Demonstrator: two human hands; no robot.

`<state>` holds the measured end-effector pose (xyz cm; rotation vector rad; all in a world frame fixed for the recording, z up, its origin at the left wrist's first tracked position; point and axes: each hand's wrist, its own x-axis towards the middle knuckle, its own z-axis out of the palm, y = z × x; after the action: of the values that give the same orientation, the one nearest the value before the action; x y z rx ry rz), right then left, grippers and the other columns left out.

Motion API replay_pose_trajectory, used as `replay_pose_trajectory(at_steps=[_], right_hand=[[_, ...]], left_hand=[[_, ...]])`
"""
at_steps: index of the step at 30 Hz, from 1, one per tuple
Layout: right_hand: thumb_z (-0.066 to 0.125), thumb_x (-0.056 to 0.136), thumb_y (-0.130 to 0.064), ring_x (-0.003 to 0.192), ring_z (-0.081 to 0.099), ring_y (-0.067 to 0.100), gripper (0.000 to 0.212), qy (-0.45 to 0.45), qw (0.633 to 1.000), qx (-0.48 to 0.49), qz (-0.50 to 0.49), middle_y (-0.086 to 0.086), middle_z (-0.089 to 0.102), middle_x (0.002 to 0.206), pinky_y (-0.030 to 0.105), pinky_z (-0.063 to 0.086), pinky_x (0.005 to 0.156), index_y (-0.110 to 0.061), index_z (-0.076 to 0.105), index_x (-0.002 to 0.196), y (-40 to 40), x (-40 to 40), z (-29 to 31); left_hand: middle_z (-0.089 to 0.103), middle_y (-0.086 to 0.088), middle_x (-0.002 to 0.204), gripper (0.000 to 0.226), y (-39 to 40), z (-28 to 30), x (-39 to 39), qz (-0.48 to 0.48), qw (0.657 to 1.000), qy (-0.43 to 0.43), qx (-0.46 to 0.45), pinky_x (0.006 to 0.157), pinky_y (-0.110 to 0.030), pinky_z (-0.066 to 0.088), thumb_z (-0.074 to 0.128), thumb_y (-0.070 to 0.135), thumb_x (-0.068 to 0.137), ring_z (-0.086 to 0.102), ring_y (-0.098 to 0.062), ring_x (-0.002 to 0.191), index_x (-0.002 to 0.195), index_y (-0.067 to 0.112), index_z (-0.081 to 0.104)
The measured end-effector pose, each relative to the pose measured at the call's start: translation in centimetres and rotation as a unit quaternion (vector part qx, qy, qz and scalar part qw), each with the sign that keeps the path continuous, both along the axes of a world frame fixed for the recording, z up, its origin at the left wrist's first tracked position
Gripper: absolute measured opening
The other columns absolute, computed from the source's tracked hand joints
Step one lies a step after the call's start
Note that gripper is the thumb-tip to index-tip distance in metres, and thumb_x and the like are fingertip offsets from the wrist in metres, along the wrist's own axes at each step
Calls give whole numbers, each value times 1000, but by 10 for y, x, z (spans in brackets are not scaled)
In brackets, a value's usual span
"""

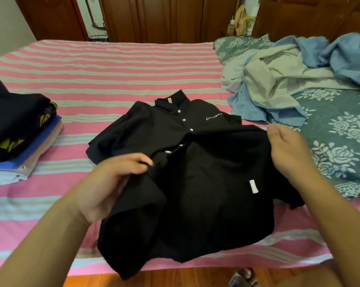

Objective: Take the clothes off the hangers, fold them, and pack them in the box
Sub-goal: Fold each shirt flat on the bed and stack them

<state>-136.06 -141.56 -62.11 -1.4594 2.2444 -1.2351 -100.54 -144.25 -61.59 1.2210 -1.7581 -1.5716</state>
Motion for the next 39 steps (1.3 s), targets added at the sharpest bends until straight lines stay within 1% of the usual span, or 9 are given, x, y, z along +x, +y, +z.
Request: replay_pose_trajectory(at_steps=[5,9,15,17,21,26,31,34,39], right_hand=[[48,103,-33,62,33,17,46,-65,995,-80,-9,4,35,64,37,26,58,-9,38,66,-7,9,-8],[59,98,-35,72,57,31,37,136,989,50,23,10,63,71,39,41,65,-7,69,76,-5,-8,-20],[66,93,-31,85,61,31,17,297,950,-70,59,6,65,88,40,46,74,-16,74,91,15,12,-5],[69,91,-31,98,63,25,15,304,921,89,227,0,65,101,37,46,84,-24,73,104,26,32,-13],[59,95,-17,126,53,23,57,338,741,451,365,-3,53,137,34,43,98,-38,45,147,52,51,-33],[60,94,-47,86,63,12,17,221,861,371,268,-11,66,92,30,50,78,-36,66,106,40,39,-24],[61,93,-52,121,48,22,49,226,918,277,170,-3,49,127,37,47,96,-30,51,136,4,36,-59],[66,93,-35,109,56,29,24,216,946,224,97,6,61,109,38,46,84,-20,67,112,-17,21,-68],[58,95,-24,84,68,30,26,-304,940,157,-8,15,73,88,41,55,80,-3,72,90,-30,-8,-61]], left_hand=[[66,3,95,12,39,-24,-31,-322,933,-146,65,85,-22,42,66,19,91,58,-6,91,101,20,72],[58,6,128,32,44,-48,-43,-337,802,-452,-196,102,-35,45,52,44,101,53,-17,120,129,30,58],[45,12,140,50,22,-66,-63,-98,938,-256,-214,109,-24,41,54,40,102,50,-6,127,149,29,42],[38,6,149,63,12,-79,-65,-36,951,-263,-161,114,-28,38,55,41,101,44,-12,136,156,24,31],[46,-1,141,61,0,-95,-69,38,950,-289,-115,110,-35,44,59,44,99,48,-17,131,152,21,40],[64,7,96,17,1,-89,-79,27,955,-292,-33,97,-42,54,64,42,97,64,-14,95,104,28,58],[63,0,82,23,3,-77,-82,68,969,-236,-1,78,-39,56,63,34,95,62,-15,77,87,13,59],[58,-2,78,14,8,-63,-78,112,976,-184,-29,53,-21,45,64,21,93,53,-12,65,94,10,56],[62,2,72,11,17,-58,-72,110,980,-147,-73,44,-12,40,66,19,95,54,-2,50,96,22,55]])
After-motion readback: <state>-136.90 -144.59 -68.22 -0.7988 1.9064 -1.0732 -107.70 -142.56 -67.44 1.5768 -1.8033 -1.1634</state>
